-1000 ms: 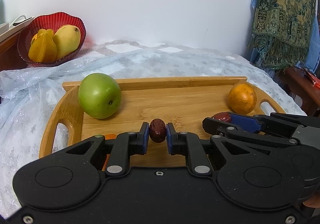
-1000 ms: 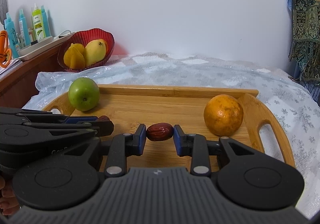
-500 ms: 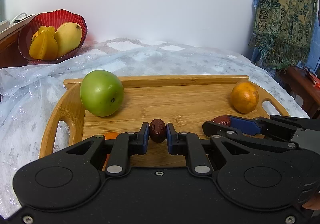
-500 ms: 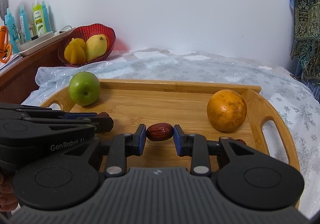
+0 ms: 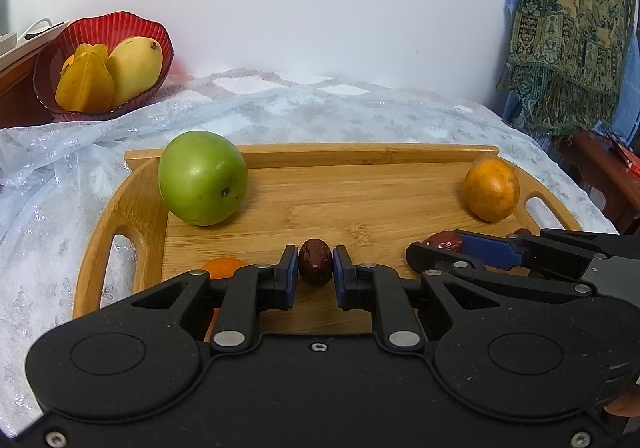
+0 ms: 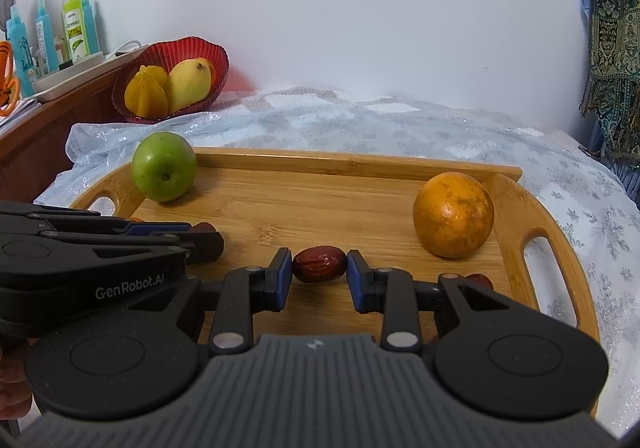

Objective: Organize fruits
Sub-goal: 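Lower the date in the left tool while the right tool lowers its date toward the tray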

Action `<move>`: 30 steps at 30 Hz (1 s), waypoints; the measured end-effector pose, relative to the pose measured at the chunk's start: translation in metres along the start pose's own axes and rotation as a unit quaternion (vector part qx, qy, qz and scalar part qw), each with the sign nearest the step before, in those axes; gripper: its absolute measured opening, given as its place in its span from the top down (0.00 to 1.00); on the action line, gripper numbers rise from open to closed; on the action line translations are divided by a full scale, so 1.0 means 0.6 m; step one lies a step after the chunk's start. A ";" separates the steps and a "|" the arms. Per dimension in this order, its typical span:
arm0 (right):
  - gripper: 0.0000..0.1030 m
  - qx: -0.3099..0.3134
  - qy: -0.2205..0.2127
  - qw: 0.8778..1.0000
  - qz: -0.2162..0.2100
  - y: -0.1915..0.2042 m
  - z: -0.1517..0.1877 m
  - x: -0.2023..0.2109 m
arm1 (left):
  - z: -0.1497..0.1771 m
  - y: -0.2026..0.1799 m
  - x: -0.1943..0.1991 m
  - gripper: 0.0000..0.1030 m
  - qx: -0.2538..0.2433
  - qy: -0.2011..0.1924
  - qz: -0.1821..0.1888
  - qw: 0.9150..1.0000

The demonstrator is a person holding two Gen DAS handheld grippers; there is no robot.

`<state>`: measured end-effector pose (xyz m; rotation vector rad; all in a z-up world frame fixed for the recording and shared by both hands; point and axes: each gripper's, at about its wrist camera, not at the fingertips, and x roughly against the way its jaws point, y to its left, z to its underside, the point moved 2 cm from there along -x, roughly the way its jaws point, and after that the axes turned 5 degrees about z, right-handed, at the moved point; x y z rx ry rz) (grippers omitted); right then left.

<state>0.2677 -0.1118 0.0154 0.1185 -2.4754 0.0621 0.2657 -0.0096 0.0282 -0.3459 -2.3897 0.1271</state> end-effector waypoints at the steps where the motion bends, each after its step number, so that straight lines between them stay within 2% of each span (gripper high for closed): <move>1: 0.62 0.000 0.001 1.000 0.000 -0.001 0.001 0.000 | 0.000 0.000 -0.001 0.84 0.000 0.001 0.000 1.000; 25: 0.61 0.002 0.004 1.000 0.001 -0.002 0.002 -0.002 | 0.001 -0.001 -0.001 0.84 -0.001 0.002 0.002 1.000; 30: 0.60 0.001 0.003 1.000 0.003 -0.001 0.002 -0.002 | 0.001 0.000 0.001 0.79 -0.001 -0.001 0.002 1.000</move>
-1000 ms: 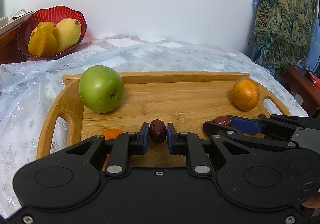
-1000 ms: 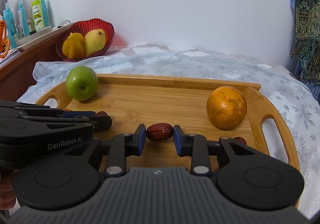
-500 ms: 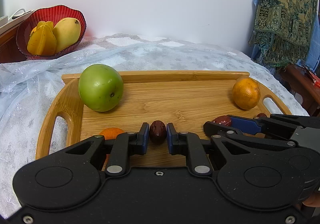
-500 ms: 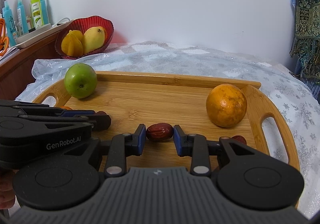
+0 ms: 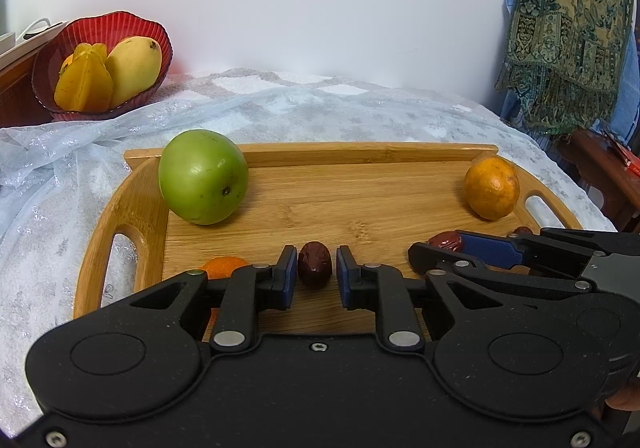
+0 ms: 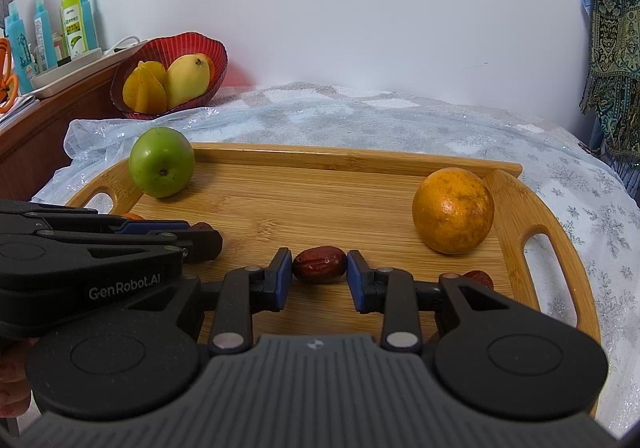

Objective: Organize fruits
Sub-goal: 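Open the left tool releasing the date while the right tool releases its date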

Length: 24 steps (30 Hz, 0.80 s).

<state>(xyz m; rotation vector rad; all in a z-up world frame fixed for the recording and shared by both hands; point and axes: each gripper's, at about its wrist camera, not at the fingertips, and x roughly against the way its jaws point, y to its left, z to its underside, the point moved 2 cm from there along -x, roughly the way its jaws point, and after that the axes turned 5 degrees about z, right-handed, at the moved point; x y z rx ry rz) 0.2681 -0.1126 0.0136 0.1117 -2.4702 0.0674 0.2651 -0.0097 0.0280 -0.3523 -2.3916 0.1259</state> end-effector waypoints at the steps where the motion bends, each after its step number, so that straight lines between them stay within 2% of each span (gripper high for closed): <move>1: 0.60 -0.001 -0.001 1.000 0.000 0.000 0.000 0.000 | 0.000 0.001 0.000 0.79 0.000 -0.001 0.000 1.000; 7: 0.59 -0.005 -0.005 1.000 0.005 -0.003 0.001 0.004 | -0.002 0.003 0.005 0.71 0.000 -0.008 -0.003 1.000; 14: 0.47 -0.013 -0.010 1.000 0.011 -0.009 0.000 0.006 | -0.005 0.008 0.011 0.62 0.002 -0.015 -0.007 1.000; 19: 0.46 -0.015 -0.015 1.000 0.014 -0.011 -0.001 0.010 | -0.007 0.010 0.016 0.56 0.004 -0.019 -0.009 1.000; 24: 0.40 -0.013 -0.029 0.999 0.018 -0.014 -0.002 0.022 | -0.009 0.019 0.027 0.48 0.014 -0.025 -0.006 1.000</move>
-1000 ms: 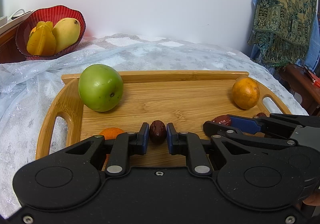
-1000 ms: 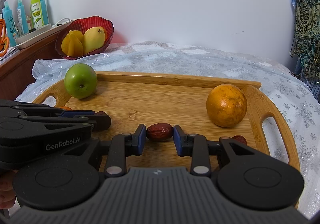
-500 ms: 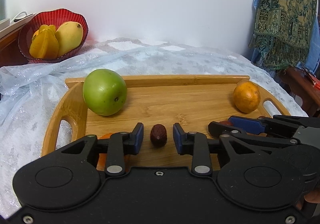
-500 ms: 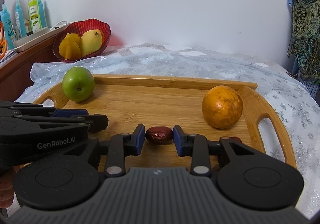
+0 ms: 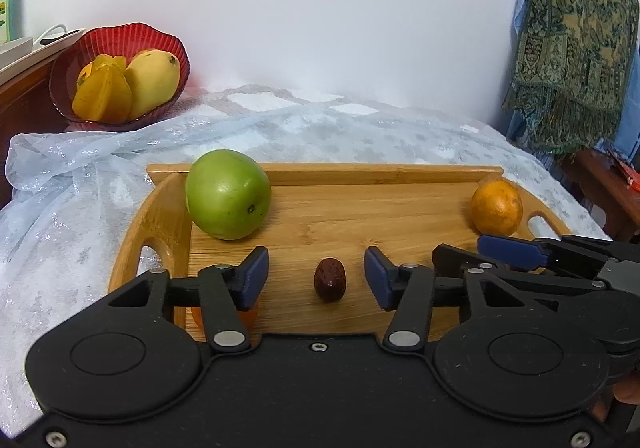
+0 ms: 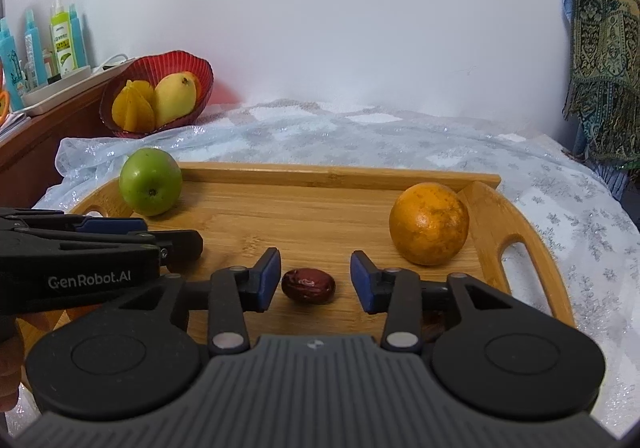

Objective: Organize fruits

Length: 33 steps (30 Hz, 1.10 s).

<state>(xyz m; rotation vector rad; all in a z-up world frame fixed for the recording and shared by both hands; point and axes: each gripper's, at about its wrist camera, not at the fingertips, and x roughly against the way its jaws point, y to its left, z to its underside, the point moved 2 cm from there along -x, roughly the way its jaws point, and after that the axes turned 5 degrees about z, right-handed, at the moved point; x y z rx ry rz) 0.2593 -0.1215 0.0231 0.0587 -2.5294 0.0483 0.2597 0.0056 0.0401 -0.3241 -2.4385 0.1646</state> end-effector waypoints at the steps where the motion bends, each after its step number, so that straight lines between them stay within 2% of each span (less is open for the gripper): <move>1: 0.40 0.000 -0.003 1.000 0.001 -0.001 -0.001 0.002 | 0.000 0.001 0.003 0.47 0.001 -0.002 0.000 1.000; 7: 0.35 -0.003 -0.018 1.000 0.001 -0.003 -0.004 0.015 | 0.001 0.002 0.025 0.40 -0.005 -0.015 -0.005 1.000; 10: 0.32 -0.004 -0.028 1.000 0.003 -0.004 -0.006 0.024 | 0.000 0.004 0.039 0.32 -0.003 -0.026 -0.005 1.000; 15: 0.19 -0.002 -0.050 0.999 0.014 -0.008 -0.009 0.040 | 0.003 0.008 0.063 0.18 -0.008 -0.046 -0.015 0.999; 18: 0.15 -0.004 -0.060 0.998 0.019 -0.011 -0.010 0.050 | 0.005 0.002 0.078 0.12 -0.021 -0.058 -0.021 0.998; 22: 0.13 -0.015 -0.069 0.997 0.026 -0.019 -0.007 0.062 | 0.008 -0.003 0.093 0.07 -0.028 -0.070 -0.028 0.997; 28: 0.10 -0.034 -0.081 0.995 0.041 -0.032 0.001 0.077 | 0.015 0.004 0.103 0.01 -0.004 -0.068 -0.027 0.997; 33: 0.01 -0.053 -0.092 0.993 0.044 -0.041 0.006 0.089 | 0.024 0.009 0.107 0.01 0.007 -0.067 -0.034 0.997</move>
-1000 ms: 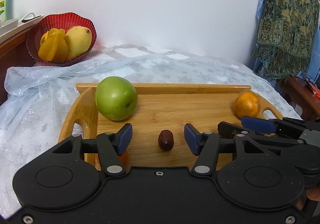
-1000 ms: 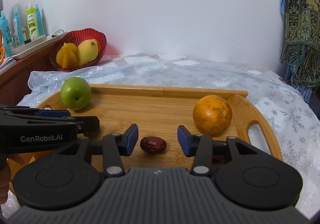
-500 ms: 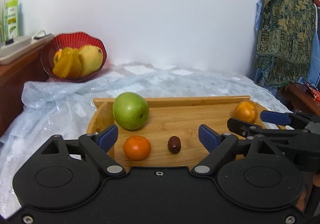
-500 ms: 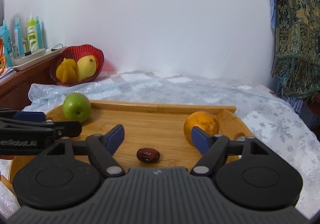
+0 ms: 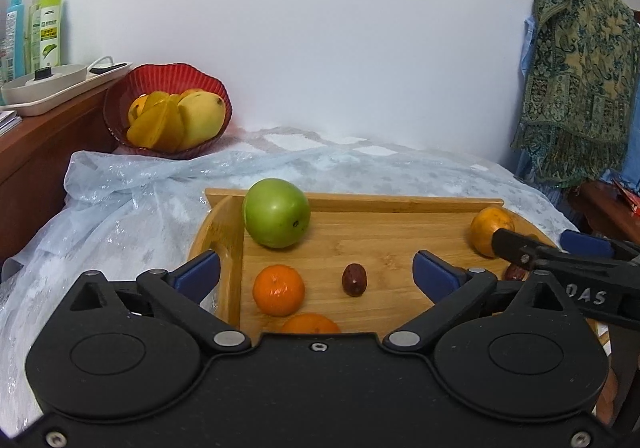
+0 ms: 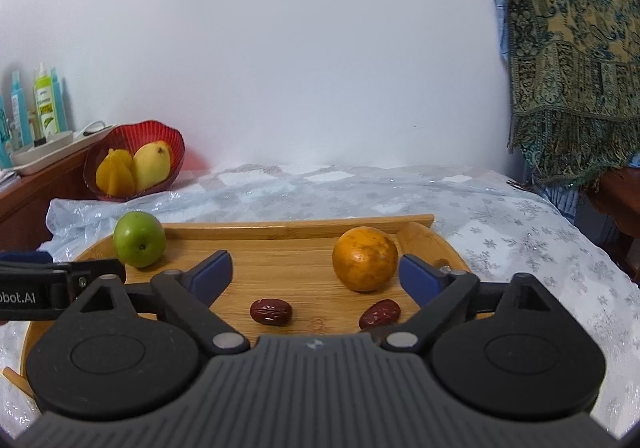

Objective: Organize fruits

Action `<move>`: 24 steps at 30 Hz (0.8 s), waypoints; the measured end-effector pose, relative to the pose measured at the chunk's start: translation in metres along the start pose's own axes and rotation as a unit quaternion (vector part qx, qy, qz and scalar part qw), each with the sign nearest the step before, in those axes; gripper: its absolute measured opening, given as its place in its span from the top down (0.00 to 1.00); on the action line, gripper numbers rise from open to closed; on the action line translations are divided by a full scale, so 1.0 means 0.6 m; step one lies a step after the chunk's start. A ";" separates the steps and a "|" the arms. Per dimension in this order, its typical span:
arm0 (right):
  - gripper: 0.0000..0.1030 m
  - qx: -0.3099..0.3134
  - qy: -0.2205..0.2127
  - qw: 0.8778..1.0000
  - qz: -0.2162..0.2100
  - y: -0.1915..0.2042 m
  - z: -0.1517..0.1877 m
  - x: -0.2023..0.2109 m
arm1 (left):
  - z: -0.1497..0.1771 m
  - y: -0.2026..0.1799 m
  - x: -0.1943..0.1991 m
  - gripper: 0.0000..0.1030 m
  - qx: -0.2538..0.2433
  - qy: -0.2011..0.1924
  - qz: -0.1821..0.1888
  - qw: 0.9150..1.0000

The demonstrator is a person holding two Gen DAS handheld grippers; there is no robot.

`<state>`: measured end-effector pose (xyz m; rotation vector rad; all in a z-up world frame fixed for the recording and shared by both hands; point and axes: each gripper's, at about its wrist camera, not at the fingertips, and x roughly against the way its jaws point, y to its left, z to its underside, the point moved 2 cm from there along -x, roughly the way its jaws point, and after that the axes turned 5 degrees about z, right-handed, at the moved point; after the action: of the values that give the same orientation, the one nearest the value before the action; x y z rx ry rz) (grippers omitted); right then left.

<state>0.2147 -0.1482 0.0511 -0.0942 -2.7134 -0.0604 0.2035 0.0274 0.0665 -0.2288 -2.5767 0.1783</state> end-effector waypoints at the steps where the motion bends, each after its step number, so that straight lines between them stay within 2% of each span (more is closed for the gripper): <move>1: 0.01 -0.003 -0.004 1.000 0.000 -0.002 0.001 0.003 | 0.002 0.000 0.001 0.01 0.001 0.001 -0.003 1.000; 11: 0.00 -0.009 -0.029 1.000 0.003 -0.006 0.007 0.033 | 0.021 -0.009 0.021 0.01 -0.004 0.002 -0.009 1.000; 24: 0.00 0.022 -0.072 0.997 0.011 0.010 0.038 0.083 | 0.055 -0.008 0.063 0.01 -0.006 -0.005 -0.009 1.000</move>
<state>0.1607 -0.1381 0.0511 -0.1186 -2.8544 0.0138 0.1537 0.0278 0.0585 -0.2087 -2.5900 0.1567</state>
